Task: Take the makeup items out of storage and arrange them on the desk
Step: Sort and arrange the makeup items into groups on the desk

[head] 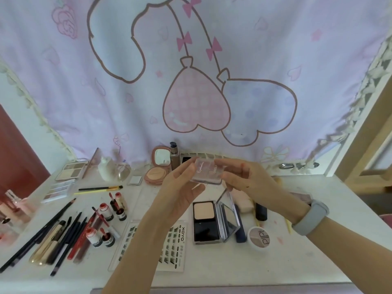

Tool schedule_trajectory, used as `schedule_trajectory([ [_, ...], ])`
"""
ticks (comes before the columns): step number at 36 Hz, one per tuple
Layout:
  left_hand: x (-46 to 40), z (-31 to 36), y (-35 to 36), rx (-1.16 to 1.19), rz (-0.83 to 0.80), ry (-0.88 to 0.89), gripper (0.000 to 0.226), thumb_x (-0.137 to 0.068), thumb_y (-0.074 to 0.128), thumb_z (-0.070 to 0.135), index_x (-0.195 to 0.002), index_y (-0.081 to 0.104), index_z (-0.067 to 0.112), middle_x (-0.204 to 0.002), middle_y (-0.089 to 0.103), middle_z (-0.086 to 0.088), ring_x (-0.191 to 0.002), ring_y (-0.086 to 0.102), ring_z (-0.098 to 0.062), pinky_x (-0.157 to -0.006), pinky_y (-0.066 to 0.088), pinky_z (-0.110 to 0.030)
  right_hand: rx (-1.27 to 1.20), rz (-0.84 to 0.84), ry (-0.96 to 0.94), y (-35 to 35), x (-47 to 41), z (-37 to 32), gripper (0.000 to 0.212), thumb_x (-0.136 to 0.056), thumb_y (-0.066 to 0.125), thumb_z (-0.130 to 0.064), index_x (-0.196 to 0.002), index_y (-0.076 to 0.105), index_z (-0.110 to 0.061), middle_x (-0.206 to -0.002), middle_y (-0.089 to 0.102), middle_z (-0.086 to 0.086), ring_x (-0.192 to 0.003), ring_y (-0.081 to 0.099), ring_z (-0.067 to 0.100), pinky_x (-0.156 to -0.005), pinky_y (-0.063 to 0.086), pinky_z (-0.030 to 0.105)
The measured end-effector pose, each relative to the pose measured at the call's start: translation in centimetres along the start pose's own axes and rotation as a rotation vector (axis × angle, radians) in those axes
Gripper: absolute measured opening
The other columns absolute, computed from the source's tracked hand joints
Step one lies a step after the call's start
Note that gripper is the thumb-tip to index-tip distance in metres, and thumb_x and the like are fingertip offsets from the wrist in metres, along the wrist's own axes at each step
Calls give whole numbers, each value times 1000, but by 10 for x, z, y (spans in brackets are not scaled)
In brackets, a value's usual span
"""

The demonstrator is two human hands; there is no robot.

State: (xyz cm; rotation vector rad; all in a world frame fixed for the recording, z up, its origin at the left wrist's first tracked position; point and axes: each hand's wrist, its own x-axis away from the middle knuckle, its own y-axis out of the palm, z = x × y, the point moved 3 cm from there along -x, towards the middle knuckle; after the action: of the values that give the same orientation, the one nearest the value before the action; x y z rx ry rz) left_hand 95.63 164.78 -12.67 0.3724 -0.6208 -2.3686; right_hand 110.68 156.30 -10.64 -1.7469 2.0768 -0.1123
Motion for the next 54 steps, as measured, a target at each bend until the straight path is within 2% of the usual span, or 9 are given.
schedule_trajectory([
  [5, 4, -6, 0, 61, 56, 22, 45, -71, 75, 19, -115, 64, 12, -106, 67, -9, -87, 65, -16, -71, 55, -22, 64, -15, -16, 6, 2, -1, 37, -93, 51, -8, -117, 51, -36, -70, 67, -20, -56, 50, 0, -65, 48, 15],
  [9, 3, -13, 3, 129, 116, 22, 46, -78, 61, 31, -118, 54, 8, -101, 66, -12, -86, 65, -20, -70, 55, -25, 321, 17, -53, 7, 3, -5, 29, -93, 55, -20, -119, 61, -31, -74, 69, -12, -53, 49, 4, -57, 42, 12],
  [13, 2, -22, 6, 213, 162, -68, 54, -73, 67, 43, -110, 59, 5, -115, 63, -25, -105, 63, -36, -76, 56, -36, 703, 8, -251, 8, 4, -13, 24, -90, 59, -27, -113, 68, -24, -76, 61, -12, -59, 47, -2, -61, 38, 11],
  [19, -1, -37, 6, 282, 204, -208, 57, -75, 66, 47, -111, 56, 4, -104, 67, -25, -98, 65, -39, -72, 57, -39, 1009, 19, -490, 11, 5, -14, 24, -78, 70, -16, -101, 72, -16, -92, 67, -1, -81, 64, 16, -60, 45, 21],
  [35, -13, -42, -5, 152, 270, -392, 55, -78, 62, 52, -102, 66, 4, -103, 68, -24, -91, 70, -30, -63, 57, -31, 935, -46, -233, 21, -7, 3, 25, -84, 51, -21, -106, 63, -20, -91, 59, -8, -69, 48, 10, -61, 41, 24],
  [40, -13, -44, -10, 128, 309, -473, 51, -75, 65, 57, -95, 64, 10, -83, 71, -14, -68, 69, -26, -56, 53, -28, 899, -39, -160, 16, -13, 9, 17, -85, 50, -18, -96, 64, -15, -95, 64, -6, -73, 52, 10, -67, 46, 26],
  [48, -13, -42, -20, 68, 219, -575, 66, -75, 61, 59, -115, 58, 7, -102, 69, -20, -87, 69, -35, -62, 55, -33, 708, -8, -35, 0, -20, 17, 16, -84, 50, -12, -84, 64, -21, -79, 60, -20, -65, 53, 0, -65, 42, 18],
  [51, -15, -41, -24, 88, 231, -572, 60, -78, 59, 59, -110, 60, 8, -102, 67, -19, -91, 68, -37, -72, 56, -38, 607, 57, 75, -5, -26, 26, 21, -87, 51, -13, -99, 68, -17, -83, 67, -7, -65, 57, 3, -63, 42, 10],
  [54, -17, -39, -31, 93, 310, -521, 55, -82, 61, 51, -112, 58, 5, -104, 65, -20, -94, 66, -39, -75, 56, -42, 417, 135, 215, -14, -33, 39, 14, -86, 53, -11, -91, 65, -17, -79, 68, 1, -59, 63, 4, -57, 47, 9],
])
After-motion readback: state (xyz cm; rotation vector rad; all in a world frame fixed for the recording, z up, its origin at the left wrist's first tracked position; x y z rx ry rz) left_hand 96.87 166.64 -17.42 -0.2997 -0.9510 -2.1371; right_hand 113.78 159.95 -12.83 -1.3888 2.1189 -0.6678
